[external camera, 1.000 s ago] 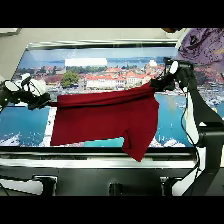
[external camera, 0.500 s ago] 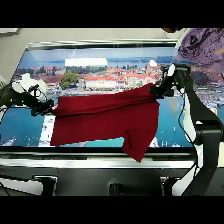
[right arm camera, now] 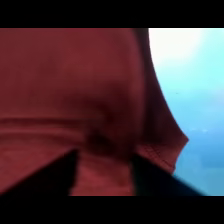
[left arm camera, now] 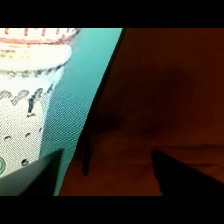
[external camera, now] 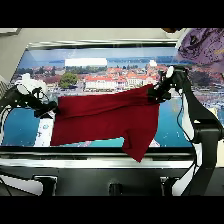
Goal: Fold the clothes and pants, and hang the long-sleeved shirts on hangers.
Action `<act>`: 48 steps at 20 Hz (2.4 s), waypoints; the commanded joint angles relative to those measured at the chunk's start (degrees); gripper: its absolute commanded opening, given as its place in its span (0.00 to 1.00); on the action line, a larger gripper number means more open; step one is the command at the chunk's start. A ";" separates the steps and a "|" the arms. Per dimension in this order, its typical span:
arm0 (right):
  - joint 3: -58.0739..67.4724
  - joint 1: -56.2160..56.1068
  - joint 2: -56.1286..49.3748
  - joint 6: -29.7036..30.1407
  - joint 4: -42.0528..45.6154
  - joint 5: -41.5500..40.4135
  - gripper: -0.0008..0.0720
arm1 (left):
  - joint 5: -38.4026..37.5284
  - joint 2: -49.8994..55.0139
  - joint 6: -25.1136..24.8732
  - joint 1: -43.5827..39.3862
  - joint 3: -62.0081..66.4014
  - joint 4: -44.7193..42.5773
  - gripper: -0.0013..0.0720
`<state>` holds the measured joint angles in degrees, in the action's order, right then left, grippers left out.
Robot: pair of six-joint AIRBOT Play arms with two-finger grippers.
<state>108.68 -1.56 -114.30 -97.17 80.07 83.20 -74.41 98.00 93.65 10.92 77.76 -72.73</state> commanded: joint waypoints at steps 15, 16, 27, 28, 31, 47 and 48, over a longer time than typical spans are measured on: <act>-58.31 21.38 36.50 21.75 -29.97 -5.49 0.72 | 1.97 -35.82 0.09 16.85 -25.44 -6.14 0.99; -62.73 20.79 37.29 23.04 -31.23 -6.97 0.72 | 2.03 -36.33 0.52 16.85 -26.38 -6.14 0.99; -77.29 20.55 37.64 29.20 -35.67 -13.75 0.72 | 2.49 -36.26 2.03 16.85 -26.77 -5.70 0.99; -77.77 20.52 37.64 29.20 -36.76 -14.01 0.71 | 2.71 -36.24 2.03 16.85 -26.77 -5.70 0.99; -80.41 20.52 37.64 29.27 -39.15 -15.47 0.54 | 2.99 -36.06 2.64 16.85 -26.77 -5.70 0.99; -81.09 20.55 42.73 29.20 -41.46 -16.20 0.05 | 9.14 -35.60 -20.46 25.55 -45.53 16.85 0.99; -81.09 20.55 42.75 29.20 -41.44 -16.04 0.05 | 9.40 -35.60 -20.92 25.68 -46.51 16.87 0.99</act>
<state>27.62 18.98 -72.34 -67.92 38.87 66.63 -65.69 62.11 77.06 35.24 34.96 -59.57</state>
